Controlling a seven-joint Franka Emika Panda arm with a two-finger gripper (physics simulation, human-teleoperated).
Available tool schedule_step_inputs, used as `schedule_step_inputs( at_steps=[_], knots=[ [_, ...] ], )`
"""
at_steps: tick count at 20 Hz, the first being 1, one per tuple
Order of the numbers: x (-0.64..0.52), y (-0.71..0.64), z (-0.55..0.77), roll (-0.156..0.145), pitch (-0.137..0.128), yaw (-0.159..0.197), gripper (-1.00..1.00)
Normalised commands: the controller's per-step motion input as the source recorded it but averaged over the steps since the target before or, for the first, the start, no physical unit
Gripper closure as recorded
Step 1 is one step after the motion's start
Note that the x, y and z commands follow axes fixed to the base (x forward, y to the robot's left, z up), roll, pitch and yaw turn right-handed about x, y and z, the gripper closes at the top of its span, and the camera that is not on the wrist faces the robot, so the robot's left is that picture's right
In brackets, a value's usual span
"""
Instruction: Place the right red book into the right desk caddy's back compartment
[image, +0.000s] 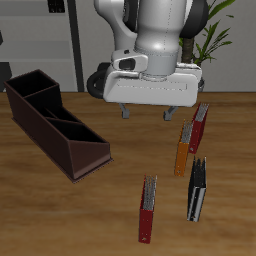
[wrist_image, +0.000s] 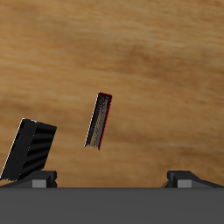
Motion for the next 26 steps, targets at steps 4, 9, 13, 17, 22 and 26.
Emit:
schedule_step_inputs(
  at_steps=[4,9,13,17,22,26],
  knots=[
    [0.21,-0.05,-0.06,-0.006,-0.003,-0.024,-1.0],
    [0.15,-0.03,-0.03,-0.009,-0.022,-0.008,-1.0],
    [0.21,-0.07,-0.07,0.004,0.012,-0.042,-1.0],
    [0.16,0.0,-0.02,0.026,-0.023,-0.011,-1.0],
    [0.1,0.02,-0.07,0.061,-0.002,0.006,-1.0],
    [0.02,-0.01,-0.06,0.06,-0.013,0.013,-1.0]
  ],
)
